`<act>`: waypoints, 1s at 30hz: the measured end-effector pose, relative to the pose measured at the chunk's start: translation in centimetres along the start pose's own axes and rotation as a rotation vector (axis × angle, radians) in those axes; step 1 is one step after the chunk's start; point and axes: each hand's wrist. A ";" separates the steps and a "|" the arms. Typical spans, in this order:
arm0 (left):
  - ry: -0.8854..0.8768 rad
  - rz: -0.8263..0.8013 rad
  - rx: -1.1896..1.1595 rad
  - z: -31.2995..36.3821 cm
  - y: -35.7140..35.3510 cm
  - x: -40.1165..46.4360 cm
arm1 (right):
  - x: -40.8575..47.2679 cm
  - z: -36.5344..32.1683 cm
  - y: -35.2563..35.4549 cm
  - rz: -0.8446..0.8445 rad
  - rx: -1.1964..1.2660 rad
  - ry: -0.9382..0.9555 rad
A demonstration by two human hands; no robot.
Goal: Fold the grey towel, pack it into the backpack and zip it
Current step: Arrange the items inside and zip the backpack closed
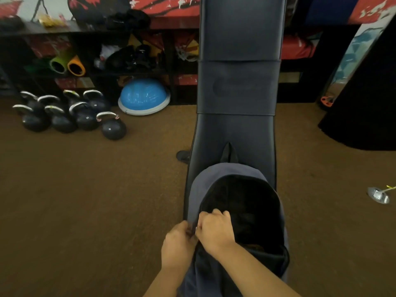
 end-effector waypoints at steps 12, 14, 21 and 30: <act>-0.059 -0.048 -0.021 -0.4 0.1 0.5 | 0.1 0.7 0.2 0.077 0.131 -0.073; -0.043 -0.060 -0.034 -0.5 0.2 0.5 | 0.2 1.0 0.6 0.087 0.185 -0.100; -0.020 -0.068 -0.023 -1.0 0.8 0.3 | 1.0 1.8 2.7 0.066 0.394 -0.230; -0.231 0.076 -0.080 2.7 2.0 1.2 | 0.8 1.0 4.0 -0.032 0.436 -0.207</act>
Point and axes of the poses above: each hand's wrist, its own x-axis towards the middle knuckle, its own y-axis out of the back of the hand, z = x × y, and after that the axes turned 4 degrees about -y, right-handed
